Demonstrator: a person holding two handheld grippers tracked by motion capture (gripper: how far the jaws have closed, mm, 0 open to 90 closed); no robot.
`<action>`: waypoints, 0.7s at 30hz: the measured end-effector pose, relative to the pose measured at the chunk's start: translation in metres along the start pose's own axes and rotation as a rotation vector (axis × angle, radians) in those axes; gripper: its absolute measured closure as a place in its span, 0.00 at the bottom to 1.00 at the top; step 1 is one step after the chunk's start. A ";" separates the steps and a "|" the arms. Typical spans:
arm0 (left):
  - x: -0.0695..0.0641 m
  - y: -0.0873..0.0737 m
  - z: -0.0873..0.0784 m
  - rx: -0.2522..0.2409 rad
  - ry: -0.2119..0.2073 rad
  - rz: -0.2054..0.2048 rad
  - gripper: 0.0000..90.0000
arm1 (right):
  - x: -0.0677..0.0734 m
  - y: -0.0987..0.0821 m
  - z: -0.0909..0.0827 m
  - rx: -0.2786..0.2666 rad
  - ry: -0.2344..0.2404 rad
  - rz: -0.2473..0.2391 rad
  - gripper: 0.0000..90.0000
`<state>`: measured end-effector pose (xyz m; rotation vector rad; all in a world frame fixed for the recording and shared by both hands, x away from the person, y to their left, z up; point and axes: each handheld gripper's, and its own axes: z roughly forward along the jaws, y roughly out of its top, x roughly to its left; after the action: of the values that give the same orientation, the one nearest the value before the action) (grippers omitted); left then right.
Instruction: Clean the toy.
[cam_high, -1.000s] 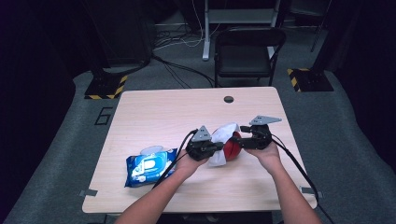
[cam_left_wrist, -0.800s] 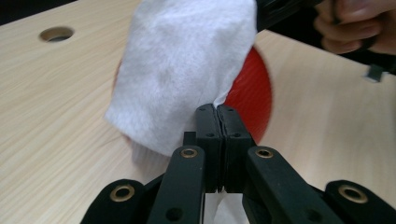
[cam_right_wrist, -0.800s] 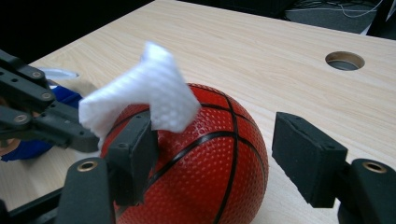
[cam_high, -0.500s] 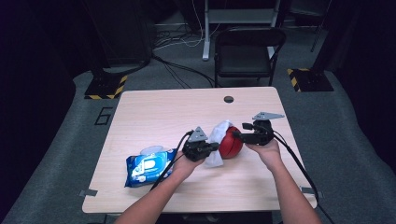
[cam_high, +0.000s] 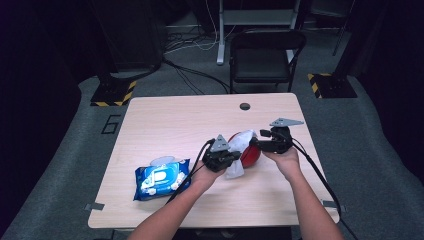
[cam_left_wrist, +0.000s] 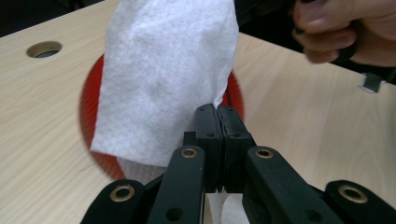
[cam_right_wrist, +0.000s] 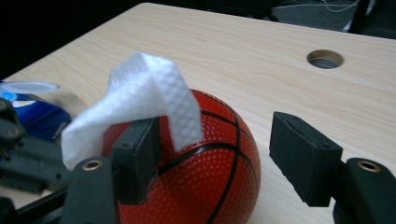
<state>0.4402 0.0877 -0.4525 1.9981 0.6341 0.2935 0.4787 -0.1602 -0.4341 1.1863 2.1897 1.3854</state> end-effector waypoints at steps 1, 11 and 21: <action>0.003 0.000 0.000 0.002 0.011 -0.001 0.98 | -0.001 0.000 -0.001 0.002 -0.008 -0.001 0.37; 0.029 0.008 0.009 0.010 0.092 -0.049 0.98 | 0.005 -0.004 -0.015 0.078 0.017 -0.083 0.37; 0.038 0.003 0.017 0.015 0.088 -0.078 0.98 | 0.019 -0.005 -0.013 0.140 0.046 -0.233 0.26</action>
<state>0.4809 0.0945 -0.4608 1.9782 0.7701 0.3309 0.4568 -0.1541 -0.4284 0.9140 2.4014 1.1922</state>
